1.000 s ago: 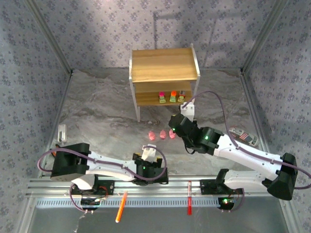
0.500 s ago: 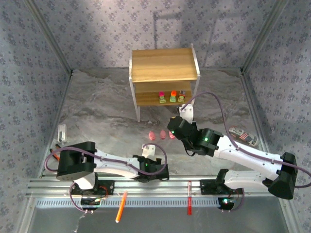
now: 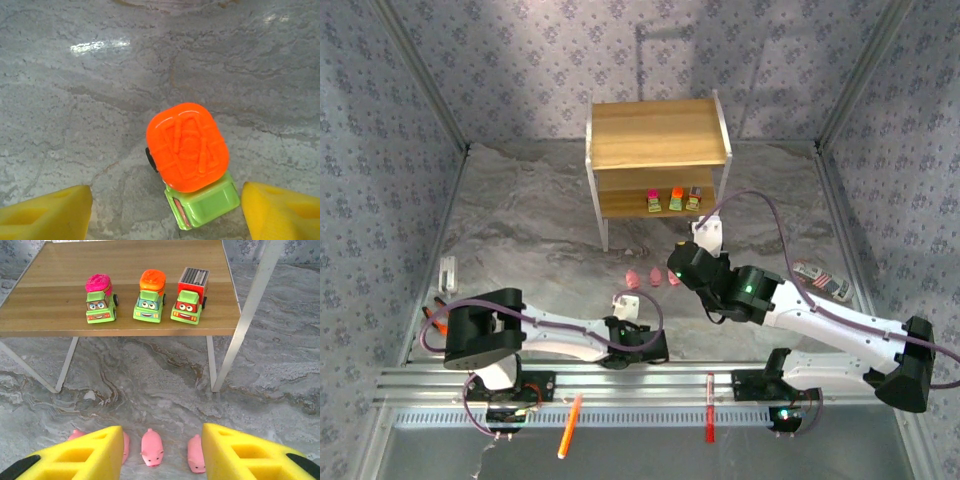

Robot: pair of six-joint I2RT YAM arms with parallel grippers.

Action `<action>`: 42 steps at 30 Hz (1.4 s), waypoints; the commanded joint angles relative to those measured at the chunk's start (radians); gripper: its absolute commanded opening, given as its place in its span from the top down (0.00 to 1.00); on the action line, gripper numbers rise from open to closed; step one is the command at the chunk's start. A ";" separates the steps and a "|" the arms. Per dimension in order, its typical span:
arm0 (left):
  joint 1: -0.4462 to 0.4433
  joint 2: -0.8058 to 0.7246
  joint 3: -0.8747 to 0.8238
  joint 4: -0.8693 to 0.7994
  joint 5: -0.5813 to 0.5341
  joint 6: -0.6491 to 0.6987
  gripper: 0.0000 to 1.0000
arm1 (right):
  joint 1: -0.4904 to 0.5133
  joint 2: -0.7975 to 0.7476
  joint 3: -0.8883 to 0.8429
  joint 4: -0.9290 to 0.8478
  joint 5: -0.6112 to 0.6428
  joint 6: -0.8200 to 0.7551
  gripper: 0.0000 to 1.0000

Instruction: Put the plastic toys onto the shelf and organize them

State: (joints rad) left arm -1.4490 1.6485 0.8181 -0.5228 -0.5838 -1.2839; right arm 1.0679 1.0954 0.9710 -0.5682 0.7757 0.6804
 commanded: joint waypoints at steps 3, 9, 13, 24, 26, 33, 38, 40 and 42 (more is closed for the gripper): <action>0.029 -0.038 -0.058 0.006 0.037 0.002 0.23 | 0.007 -0.010 0.023 -0.028 0.033 0.000 0.54; 0.029 -0.068 -0.068 -0.025 0.012 -0.002 0.24 | 0.007 0.003 0.023 -0.024 0.030 0.000 0.55; 0.027 -0.086 -0.076 -0.033 0.001 -0.008 0.25 | 0.006 0.009 0.025 -0.022 0.027 0.001 0.55; -0.006 -0.112 -0.068 -0.026 -0.060 0.065 0.25 | 0.012 0.024 0.025 -0.021 0.025 0.005 0.55; -0.028 -0.086 -0.028 -0.033 -0.076 0.108 0.25 | 0.012 0.024 0.026 -0.022 0.026 0.007 0.55; -0.040 -0.038 0.022 -0.038 -0.087 0.179 0.26 | 0.014 0.023 0.030 -0.028 0.033 0.008 0.55; -0.039 -0.117 -0.034 -0.044 -0.100 0.193 0.25 | 0.014 0.018 0.022 -0.028 0.036 0.012 0.55; -0.038 -0.152 -0.057 -0.044 -0.102 0.211 0.24 | 0.014 0.021 0.021 -0.028 0.036 0.014 0.55; -0.035 -0.181 -0.078 -0.042 -0.102 0.236 0.23 | 0.015 0.027 0.023 -0.027 0.034 0.013 0.55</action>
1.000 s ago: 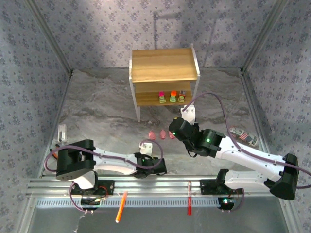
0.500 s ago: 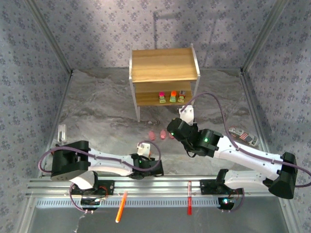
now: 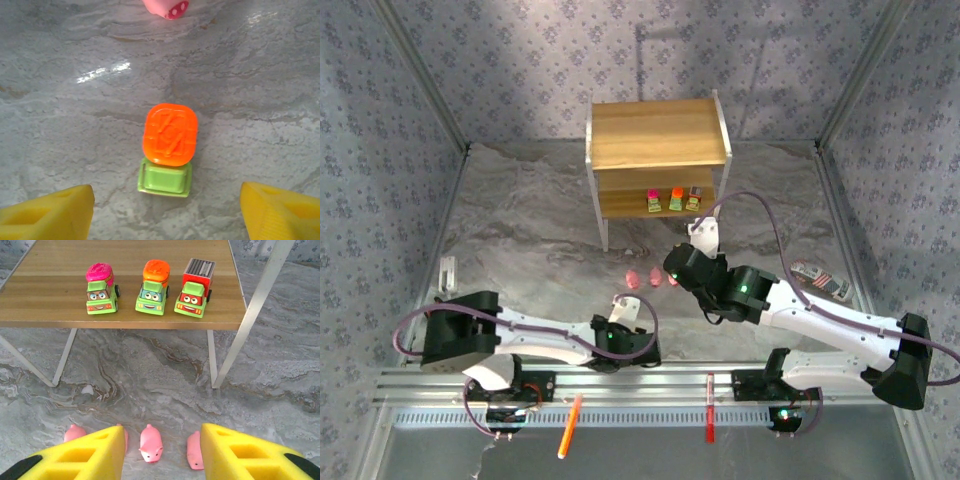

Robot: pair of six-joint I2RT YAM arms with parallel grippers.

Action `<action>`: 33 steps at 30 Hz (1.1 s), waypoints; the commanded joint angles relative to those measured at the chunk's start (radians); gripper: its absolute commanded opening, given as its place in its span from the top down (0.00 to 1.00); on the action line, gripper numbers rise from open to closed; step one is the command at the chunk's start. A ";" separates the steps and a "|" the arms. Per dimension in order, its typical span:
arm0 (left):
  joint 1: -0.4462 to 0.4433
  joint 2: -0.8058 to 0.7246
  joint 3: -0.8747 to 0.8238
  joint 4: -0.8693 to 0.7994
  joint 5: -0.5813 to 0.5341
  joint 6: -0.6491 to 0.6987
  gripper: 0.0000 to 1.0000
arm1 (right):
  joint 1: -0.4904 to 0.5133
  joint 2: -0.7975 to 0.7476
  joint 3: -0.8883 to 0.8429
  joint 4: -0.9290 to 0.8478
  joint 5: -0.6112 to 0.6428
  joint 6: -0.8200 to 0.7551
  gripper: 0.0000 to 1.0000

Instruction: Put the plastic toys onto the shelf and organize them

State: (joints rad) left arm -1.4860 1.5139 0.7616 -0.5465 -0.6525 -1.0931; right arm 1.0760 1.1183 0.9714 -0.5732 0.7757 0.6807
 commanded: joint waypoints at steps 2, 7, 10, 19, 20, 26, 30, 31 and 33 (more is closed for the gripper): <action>0.010 -0.082 -0.050 -0.005 -0.027 0.075 0.22 | 0.007 0.012 0.027 -0.022 0.033 0.012 0.55; 0.033 -0.229 -0.155 0.087 0.010 0.179 0.22 | 0.005 0.019 0.036 -0.024 0.035 0.006 0.55; 0.057 -0.307 -0.204 0.098 0.035 0.212 0.28 | 0.003 0.024 0.040 -0.023 0.034 0.002 0.55; 0.091 -0.321 -0.231 0.163 0.137 0.315 0.33 | -0.002 0.054 0.058 -0.016 0.031 -0.007 0.55; 0.090 -0.304 -0.224 0.167 0.144 0.321 0.34 | -0.002 0.057 0.060 -0.016 0.031 -0.008 0.55; 0.096 -0.186 -0.161 0.171 0.149 0.338 0.43 | -0.005 0.058 0.061 -0.019 0.031 -0.012 0.55; 0.097 -0.116 -0.122 0.176 0.146 0.332 0.45 | -0.005 0.042 0.050 -0.023 0.031 -0.010 0.55; 0.098 -0.112 -0.120 0.183 0.146 0.332 0.44 | -0.005 0.036 0.045 -0.023 0.030 -0.009 0.55; 0.098 -0.113 -0.125 0.200 0.147 0.329 0.44 | -0.005 0.024 0.036 -0.023 0.030 -0.005 0.55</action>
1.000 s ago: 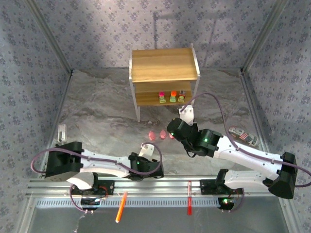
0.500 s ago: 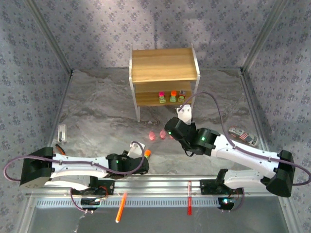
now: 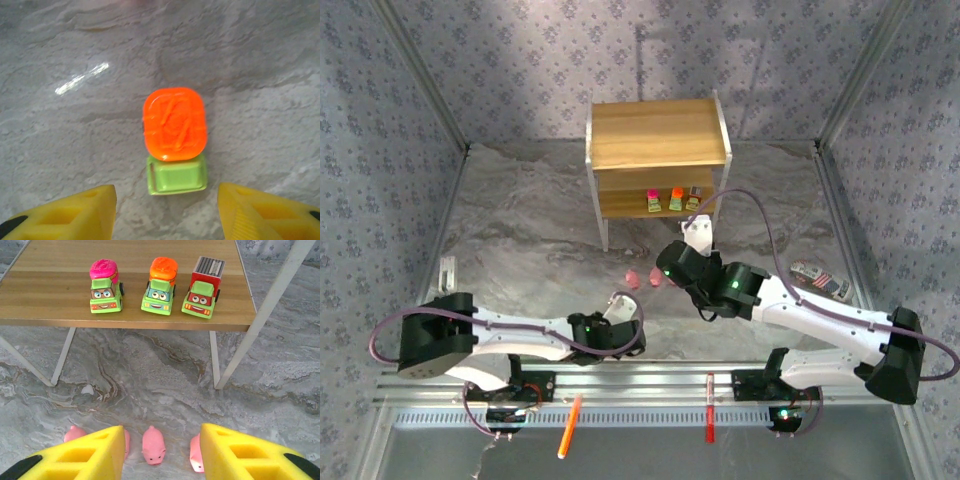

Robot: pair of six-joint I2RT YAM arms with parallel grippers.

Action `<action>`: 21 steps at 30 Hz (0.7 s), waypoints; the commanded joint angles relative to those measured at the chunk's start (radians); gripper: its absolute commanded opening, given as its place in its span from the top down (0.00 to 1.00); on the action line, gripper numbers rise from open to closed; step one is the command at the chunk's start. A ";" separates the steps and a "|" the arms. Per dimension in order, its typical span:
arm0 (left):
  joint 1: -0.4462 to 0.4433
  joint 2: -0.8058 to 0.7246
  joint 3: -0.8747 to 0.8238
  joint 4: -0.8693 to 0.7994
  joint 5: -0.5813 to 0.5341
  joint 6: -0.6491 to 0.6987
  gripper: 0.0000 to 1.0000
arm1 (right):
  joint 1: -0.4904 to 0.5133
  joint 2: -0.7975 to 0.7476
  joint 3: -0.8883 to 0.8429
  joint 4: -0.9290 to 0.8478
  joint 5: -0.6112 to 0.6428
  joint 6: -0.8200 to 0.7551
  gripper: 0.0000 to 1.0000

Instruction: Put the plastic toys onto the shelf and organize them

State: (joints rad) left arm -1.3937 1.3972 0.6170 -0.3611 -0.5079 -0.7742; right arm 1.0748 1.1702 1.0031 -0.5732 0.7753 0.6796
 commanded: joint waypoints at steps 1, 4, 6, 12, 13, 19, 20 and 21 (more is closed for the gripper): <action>0.010 0.003 0.017 0.021 0.005 0.008 0.44 | -0.004 -0.033 -0.001 -0.023 0.031 -0.002 0.55; 0.016 0.008 0.018 0.018 0.002 -0.001 0.45 | -0.007 -0.042 -0.012 -0.024 0.032 0.003 0.55; 0.018 0.005 0.014 0.017 -0.001 -0.006 0.44 | -0.008 -0.044 -0.015 -0.024 0.030 0.005 0.55; 0.051 -0.001 -0.012 0.047 0.034 -0.006 0.46 | -0.013 -0.043 -0.016 -0.023 0.027 0.001 0.55; 0.054 -0.003 -0.014 0.048 0.032 -0.005 0.46 | -0.013 -0.043 -0.016 -0.023 0.027 0.001 0.55; 0.066 0.002 -0.019 0.067 0.059 0.007 0.48 | -0.015 -0.044 -0.019 -0.024 0.025 0.003 0.55; 0.067 0.005 -0.017 0.070 0.063 0.012 0.48 | -0.015 -0.043 -0.018 -0.022 0.025 0.002 0.55; 0.067 0.011 -0.013 0.070 0.065 0.015 0.48 | -0.016 -0.043 -0.019 -0.024 0.025 0.003 0.55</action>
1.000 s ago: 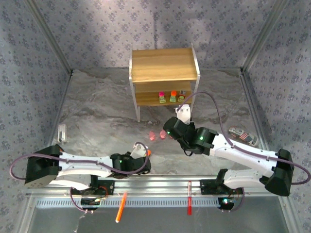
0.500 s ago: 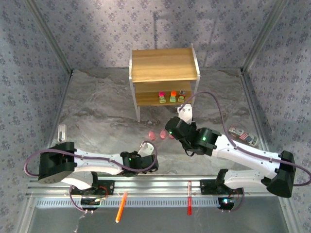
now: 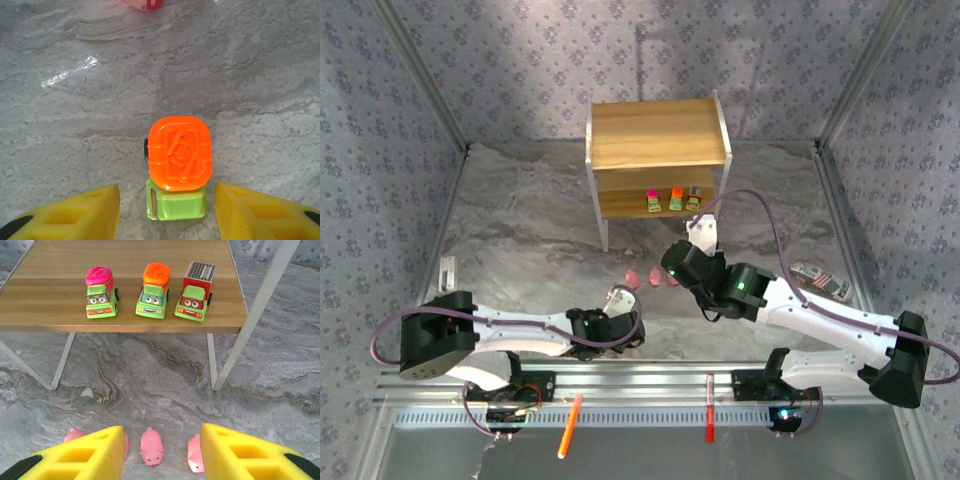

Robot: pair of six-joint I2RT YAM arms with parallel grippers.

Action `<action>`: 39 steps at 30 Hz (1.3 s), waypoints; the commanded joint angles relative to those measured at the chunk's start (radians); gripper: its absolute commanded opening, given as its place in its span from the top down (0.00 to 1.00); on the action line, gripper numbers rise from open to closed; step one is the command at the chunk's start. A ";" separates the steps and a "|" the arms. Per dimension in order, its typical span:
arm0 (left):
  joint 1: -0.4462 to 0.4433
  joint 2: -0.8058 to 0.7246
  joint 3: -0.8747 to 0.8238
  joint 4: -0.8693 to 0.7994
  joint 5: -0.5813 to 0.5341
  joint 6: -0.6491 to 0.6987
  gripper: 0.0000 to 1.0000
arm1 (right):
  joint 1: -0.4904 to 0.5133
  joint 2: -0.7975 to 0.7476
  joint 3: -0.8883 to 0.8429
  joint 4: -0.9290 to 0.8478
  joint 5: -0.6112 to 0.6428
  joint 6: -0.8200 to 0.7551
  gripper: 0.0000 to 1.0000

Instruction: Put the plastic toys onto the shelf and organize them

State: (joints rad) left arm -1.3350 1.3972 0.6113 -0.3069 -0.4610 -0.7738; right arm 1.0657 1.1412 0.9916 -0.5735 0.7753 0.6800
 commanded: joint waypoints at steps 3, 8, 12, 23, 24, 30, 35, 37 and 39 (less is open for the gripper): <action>0.010 0.027 0.001 0.014 0.023 0.016 0.48 | -0.008 -0.014 -0.007 -0.023 0.023 0.003 0.55; 0.026 0.050 0.008 0.007 0.031 0.010 0.48 | -0.011 -0.014 -0.010 -0.022 0.022 0.002 0.55; 0.033 0.045 0.003 0.006 0.034 0.007 0.49 | -0.012 -0.014 -0.011 -0.023 0.022 0.003 0.55; 0.034 0.050 0.005 0.016 0.041 0.019 0.58 | -0.018 -0.014 -0.017 -0.019 0.016 0.000 0.58; 0.034 0.050 0.005 0.016 0.040 0.019 0.59 | -0.018 -0.014 -0.016 -0.020 0.016 0.000 0.58; 0.034 0.048 0.011 -0.003 0.037 0.007 0.63 | -0.019 -0.018 -0.018 -0.020 0.016 0.001 0.59; 0.034 0.047 0.013 -0.004 0.035 0.010 0.68 | -0.021 -0.018 -0.019 -0.018 0.016 0.001 0.59; 0.033 0.044 0.011 -0.004 0.035 0.010 0.69 | -0.021 -0.017 -0.019 -0.020 0.016 0.001 0.59; 0.032 0.034 0.010 -0.003 0.030 0.012 0.69 | -0.019 -0.020 -0.019 -0.020 0.017 0.001 0.59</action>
State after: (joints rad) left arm -1.3087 1.4384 0.6117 -0.2909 -0.4301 -0.7673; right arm 1.0512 1.1408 0.9783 -0.5735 0.7742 0.6800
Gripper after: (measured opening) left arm 0.316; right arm 0.409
